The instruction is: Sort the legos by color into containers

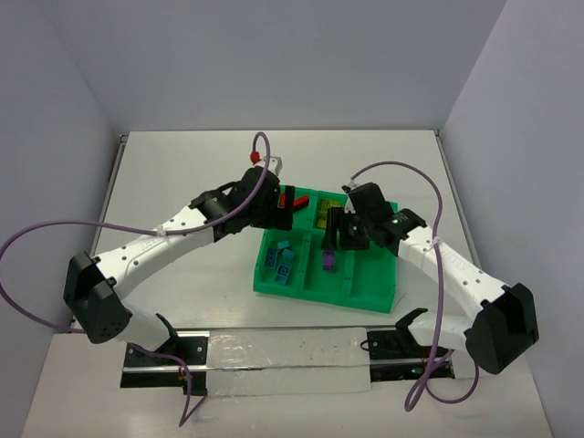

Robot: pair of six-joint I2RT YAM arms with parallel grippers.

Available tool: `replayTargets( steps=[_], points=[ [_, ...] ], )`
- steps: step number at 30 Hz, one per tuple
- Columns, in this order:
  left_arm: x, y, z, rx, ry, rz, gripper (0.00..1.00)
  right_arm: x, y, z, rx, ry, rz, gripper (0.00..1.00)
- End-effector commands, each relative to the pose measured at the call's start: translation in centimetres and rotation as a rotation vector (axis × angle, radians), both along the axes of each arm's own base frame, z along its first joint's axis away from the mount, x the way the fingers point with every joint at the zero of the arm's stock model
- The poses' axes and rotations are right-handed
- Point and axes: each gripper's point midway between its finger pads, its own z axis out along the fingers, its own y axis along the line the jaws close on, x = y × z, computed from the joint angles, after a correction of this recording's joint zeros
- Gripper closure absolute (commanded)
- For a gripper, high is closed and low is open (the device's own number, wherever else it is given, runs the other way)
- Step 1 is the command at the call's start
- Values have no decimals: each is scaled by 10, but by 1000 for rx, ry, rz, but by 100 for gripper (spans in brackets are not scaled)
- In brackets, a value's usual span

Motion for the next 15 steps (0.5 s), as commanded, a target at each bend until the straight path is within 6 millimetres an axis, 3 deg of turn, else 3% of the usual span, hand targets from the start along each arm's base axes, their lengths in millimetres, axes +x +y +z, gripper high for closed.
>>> replayTargets(
  steps=[1,5,7,11,13,15],
  points=[
    [24,31,50,-52,-113,137,1,13,5,11,-8,-53,-7,28],
    [38,42,55,-39,-77,178,1,22,-5,28,-38,-115,-64,25],
    [45,47,61,-23,-76,206,1,31,-13,49,-43,-178,-123,22],
    [60,68,64,-36,-45,292,1,57,-58,94,-137,-337,-358,8],
    [73,92,62,-54,-9,368,1,71,-99,126,-185,-435,-552,2],
    [78,105,60,-57,1,403,1,74,-121,141,-184,-471,-641,1]
  ],
)
